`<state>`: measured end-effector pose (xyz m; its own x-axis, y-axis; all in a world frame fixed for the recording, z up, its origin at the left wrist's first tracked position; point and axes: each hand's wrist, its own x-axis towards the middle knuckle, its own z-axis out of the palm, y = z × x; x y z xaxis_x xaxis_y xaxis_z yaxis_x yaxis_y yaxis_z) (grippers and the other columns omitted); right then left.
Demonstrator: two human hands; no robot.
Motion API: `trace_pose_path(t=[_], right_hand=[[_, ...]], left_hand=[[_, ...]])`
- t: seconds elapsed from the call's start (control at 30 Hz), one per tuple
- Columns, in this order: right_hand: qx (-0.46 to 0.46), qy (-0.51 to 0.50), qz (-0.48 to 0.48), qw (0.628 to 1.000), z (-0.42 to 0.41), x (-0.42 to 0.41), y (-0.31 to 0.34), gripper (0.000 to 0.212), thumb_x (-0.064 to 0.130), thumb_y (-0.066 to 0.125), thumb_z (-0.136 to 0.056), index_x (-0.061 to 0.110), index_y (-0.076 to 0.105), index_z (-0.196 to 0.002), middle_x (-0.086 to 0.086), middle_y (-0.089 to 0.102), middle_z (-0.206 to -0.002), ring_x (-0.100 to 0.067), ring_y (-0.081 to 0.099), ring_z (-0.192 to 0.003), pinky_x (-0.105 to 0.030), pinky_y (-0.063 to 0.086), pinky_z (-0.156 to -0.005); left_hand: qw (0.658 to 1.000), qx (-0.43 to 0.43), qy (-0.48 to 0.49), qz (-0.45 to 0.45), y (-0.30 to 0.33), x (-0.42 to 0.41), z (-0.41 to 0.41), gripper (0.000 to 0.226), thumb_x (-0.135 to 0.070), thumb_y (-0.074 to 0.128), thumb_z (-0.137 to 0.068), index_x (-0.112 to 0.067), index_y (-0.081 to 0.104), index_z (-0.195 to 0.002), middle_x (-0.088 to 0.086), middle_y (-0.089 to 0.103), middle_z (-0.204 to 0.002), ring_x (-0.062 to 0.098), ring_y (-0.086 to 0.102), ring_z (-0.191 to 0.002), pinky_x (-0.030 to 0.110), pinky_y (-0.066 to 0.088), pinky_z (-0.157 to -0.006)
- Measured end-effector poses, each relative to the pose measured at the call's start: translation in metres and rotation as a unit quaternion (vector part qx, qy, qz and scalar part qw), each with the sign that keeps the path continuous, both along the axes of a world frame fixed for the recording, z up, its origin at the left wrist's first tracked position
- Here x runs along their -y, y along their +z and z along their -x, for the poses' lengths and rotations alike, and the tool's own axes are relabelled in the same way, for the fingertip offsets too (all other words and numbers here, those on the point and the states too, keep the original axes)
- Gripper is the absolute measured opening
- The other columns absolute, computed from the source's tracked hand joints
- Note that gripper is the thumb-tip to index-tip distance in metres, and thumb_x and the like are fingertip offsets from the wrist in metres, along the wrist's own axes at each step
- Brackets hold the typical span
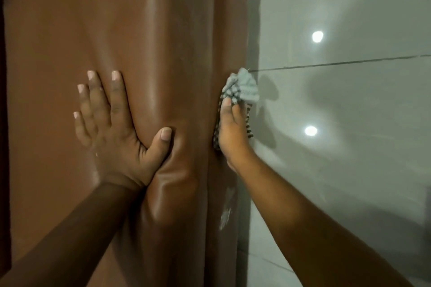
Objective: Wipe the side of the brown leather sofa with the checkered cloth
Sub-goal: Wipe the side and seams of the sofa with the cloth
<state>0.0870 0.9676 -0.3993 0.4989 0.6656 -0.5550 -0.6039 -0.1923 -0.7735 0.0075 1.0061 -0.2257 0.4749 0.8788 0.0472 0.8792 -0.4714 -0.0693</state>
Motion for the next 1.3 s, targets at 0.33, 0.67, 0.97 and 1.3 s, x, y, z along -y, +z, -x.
trace_pose_path(t=[0.33, 0.67, 0.97, 1.3], right_hand=[[0.441, 0.203, -0.118, 0.866, 0.007, 0.052, -0.055, 0.064, 0.062, 0.021, -0.104, 0.035, 0.008, -0.16, -0.009, 0.021, -0.169, -0.043, 0.013, -0.157, -0.077, 0.02, -0.119], [0.16, 0.006, -0.064, 0.985, -0.121, -0.119, 0.001, 0.061, 0.039, 0.038, -0.097, 0.002, 0.047, -0.145, -0.024, 0.046, -0.154, -0.038, 0.043, -0.145, -0.054, 0.032, -0.123], [0.145, 0.049, -0.06, 0.986, -0.002, 0.009, 0.007, 0.064, 0.073, 0.024, -0.098, 0.033, 0.032, -0.146, -0.014, 0.044, -0.158, -0.034, 0.037, -0.15, -0.048, 0.025, -0.128], [0.141, 0.024, -0.042, 0.989, -0.076, -0.081, 0.007, 0.072, 0.049, 0.033, -0.093, -0.002, 0.052, -0.139, -0.027, 0.052, -0.146, -0.04, 0.049, -0.137, -0.056, 0.038, -0.119]], left_hand=[[0.999, -0.001, -0.023, 0.024, -0.005, -0.03, -0.014, 0.106, -0.092, 0.017, -0.075, -0.027, 0.006, -0.158, 0.009, 0.004, -0.168, 0.029, 0.001, -0.155, 0.061, 0.006, -0.12], [1.0, 0.001, -0.015, -0.021, -0.007, 0.003, 0.001, 0.105, -0.088, 0.017, -0.079, -0.018, 0.013, -0.158, 0.019, 0.012, -0.165, 0.037, 0.01, -0.153, 0.062, 0.011, -0.118], [1.0, -0.027, 0.002, 0.011, 0.003, -0.006, -0.003, 0.101, -0.091, 0.017, -0.076, -0.031, 0.009, -0.158, 0.014, 0.013, -0.166, 0.033, 0.009, -0.154, 0.065, 0.012, -0.118], [0.999, -0.051, 0.005, 0.004, 0.007, -0.003, -0.004, 0.105, -0.091, 0.019, -0.075, -0.026, 0.013, -0.158, 0.012, 0.012, -0.166, 0.032, 0.008, -0.155, 0.066, 0.013, -0.117]])
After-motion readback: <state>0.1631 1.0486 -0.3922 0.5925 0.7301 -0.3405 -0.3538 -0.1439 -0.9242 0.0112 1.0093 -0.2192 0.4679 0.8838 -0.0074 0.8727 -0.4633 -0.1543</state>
